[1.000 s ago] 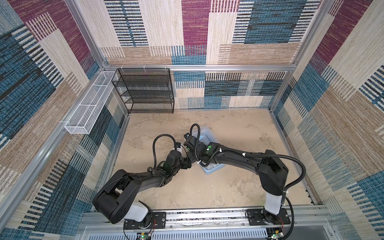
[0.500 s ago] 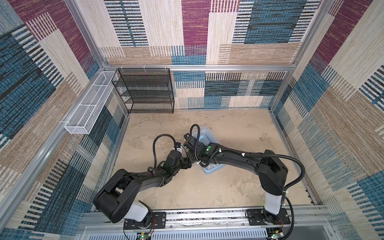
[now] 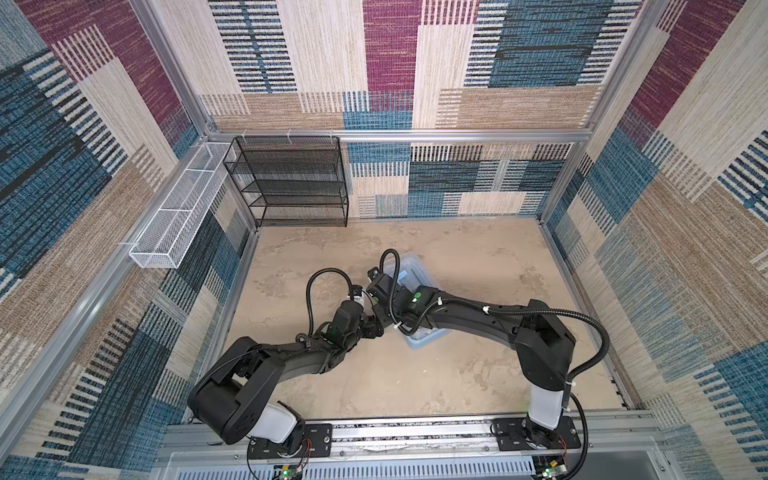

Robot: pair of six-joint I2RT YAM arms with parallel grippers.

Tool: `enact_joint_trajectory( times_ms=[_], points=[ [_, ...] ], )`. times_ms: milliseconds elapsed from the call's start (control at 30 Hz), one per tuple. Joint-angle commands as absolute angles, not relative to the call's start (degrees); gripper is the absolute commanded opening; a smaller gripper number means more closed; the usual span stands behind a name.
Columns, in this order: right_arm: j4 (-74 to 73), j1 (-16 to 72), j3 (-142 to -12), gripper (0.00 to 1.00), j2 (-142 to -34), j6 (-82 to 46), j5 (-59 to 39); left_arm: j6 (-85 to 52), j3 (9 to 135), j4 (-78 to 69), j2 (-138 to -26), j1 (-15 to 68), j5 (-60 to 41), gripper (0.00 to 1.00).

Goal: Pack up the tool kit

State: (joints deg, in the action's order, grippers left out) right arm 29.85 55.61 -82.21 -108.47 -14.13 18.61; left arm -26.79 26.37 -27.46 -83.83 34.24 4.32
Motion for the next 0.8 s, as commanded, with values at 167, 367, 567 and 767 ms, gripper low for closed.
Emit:
enact_joint_trajectory(
  times_ms=[167, 367, 567, 767],
  points=[
    [32.0, 55.4, -82.4, 0.13, -106.3, -14.6, 21.0, -27.3, 26.1, -29.1, -81.9, 34.2, 4.5, 0.84],
    [30.4, 55.5, -82.6, 0.13, -104.0, -14.4, 19.9, -27.3, 25.8, -29.5, -81.8, 34.2, 4.5, 0.84],
    [29.4, 55.2, -81.2, 0.14, -101.8, -14.6, 20.3, -27.5, 25.8, -30.0, -81.6, 34.2, 4.2, 0.84],
    [28.2, 53.7, -78.1, 0.15, -98.6, -14.9, 20.6, -27.5, 26.1, -30.0, -81.2, 34.2, 4.1, 0.84]
  ],
)
